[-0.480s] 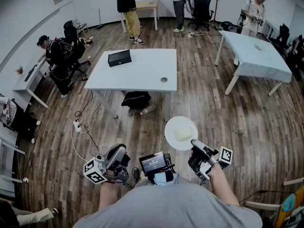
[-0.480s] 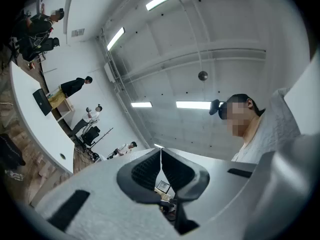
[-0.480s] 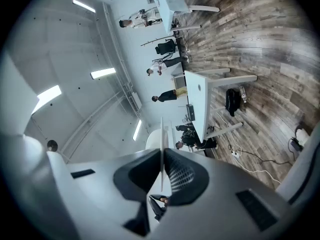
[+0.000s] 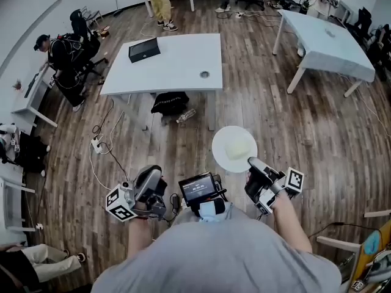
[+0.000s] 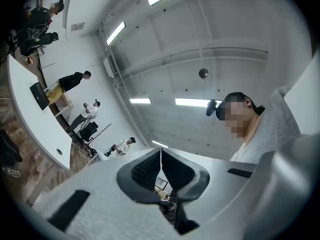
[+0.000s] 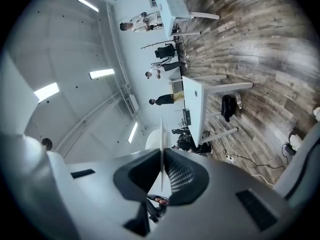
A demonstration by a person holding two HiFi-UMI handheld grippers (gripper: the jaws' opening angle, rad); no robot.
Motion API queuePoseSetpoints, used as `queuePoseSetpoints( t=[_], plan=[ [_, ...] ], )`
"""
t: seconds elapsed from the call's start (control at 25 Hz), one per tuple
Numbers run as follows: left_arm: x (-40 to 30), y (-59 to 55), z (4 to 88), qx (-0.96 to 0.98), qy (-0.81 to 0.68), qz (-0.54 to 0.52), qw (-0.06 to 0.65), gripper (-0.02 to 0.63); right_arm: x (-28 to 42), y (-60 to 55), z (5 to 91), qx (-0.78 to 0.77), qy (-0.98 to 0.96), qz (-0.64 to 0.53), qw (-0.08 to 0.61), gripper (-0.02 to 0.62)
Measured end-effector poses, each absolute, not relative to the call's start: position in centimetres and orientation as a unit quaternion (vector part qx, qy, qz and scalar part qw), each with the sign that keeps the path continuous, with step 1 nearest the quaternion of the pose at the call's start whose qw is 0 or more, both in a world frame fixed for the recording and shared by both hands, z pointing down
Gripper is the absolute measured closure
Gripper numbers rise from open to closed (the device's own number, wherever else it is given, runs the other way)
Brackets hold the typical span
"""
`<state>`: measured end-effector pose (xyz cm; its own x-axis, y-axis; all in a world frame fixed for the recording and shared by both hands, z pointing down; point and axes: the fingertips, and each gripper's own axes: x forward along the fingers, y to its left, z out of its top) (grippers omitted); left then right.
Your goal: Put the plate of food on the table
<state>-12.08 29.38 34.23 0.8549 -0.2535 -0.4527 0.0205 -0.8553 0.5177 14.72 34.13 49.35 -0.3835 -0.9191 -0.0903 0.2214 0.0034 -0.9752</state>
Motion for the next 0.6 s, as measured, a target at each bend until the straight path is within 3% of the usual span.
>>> queuePoseSetpoints(
  t=[0.6],
  plan=[
    [-11.0, 30.5, 35.8, 0.922, -0.074, -0.270, 0.266, 0.584, 16.7, 34.8, 50.3, -0.342, 0.566, -0.633, 0.403, 0.555]
  ],
)
